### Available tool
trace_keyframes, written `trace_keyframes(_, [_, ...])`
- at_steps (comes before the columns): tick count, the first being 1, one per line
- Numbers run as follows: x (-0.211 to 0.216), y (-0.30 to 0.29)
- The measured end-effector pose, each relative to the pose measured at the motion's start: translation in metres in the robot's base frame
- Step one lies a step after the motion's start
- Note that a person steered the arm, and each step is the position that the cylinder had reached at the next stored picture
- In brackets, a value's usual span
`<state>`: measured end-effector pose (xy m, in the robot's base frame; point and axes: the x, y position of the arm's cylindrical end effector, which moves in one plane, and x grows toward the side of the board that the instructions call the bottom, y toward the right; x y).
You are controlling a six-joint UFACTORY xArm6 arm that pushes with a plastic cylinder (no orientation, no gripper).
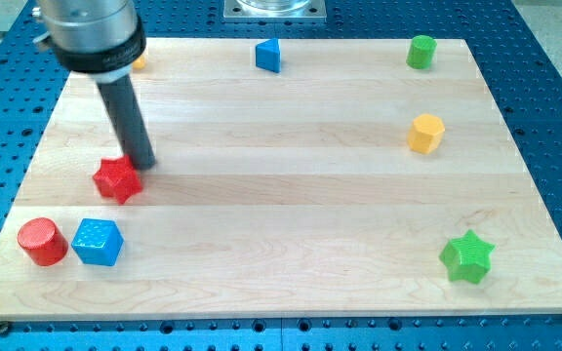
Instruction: Move the blue triangle diagonal to the yellow heart
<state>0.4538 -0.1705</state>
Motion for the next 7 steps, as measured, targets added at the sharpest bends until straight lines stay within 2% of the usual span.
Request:
trace_keyframes(1, [0.027,-0.014])
trace_keyframes(2, [-0.001,-0.014])
trace_keyframes(4, [-0.008,-0.005])
trace_keyframes(5, [-0.083,0.054])
trace_keyframes(6, [-0.135,0.171])
trace_keyframes(7, [-0.208,0.238])
